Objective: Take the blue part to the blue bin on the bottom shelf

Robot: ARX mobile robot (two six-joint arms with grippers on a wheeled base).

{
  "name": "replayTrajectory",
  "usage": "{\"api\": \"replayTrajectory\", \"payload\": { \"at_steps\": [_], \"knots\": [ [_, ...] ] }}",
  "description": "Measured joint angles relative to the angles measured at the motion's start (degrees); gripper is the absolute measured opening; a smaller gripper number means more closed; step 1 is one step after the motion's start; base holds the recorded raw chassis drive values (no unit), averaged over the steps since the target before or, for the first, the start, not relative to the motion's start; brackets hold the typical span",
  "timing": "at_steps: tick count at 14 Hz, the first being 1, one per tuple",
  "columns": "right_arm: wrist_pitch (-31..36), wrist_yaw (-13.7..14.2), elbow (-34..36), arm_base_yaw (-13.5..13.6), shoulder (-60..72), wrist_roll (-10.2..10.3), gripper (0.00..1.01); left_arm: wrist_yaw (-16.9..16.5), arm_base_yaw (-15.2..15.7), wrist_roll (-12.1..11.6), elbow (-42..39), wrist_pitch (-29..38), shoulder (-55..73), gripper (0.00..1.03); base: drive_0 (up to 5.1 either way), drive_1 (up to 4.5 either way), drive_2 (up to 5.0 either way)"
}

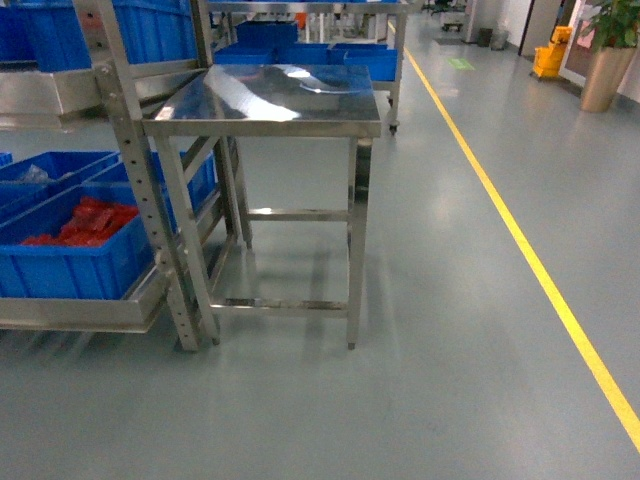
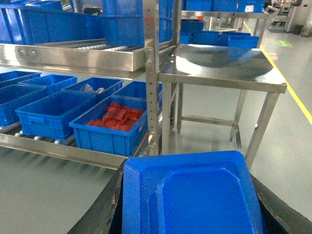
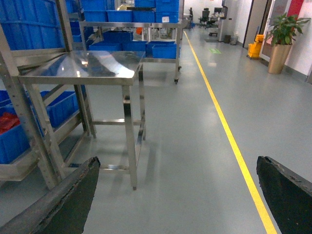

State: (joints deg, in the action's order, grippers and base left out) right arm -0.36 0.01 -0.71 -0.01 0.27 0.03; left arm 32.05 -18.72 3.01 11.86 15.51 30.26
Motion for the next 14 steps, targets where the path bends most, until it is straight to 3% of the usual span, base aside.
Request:
{"api": "replayTrajectory", "payload": {
  "at_steps": [14],
  "knots": [
    [-0.09, 0.00, 0.00, 0.00, 0.00, -0.02, 0.98, 0.09, 0.04, 0.00, 0.00, -0.02, 0.04, 0.44, 0.0, 4.34, -4.3]
  ]
}}
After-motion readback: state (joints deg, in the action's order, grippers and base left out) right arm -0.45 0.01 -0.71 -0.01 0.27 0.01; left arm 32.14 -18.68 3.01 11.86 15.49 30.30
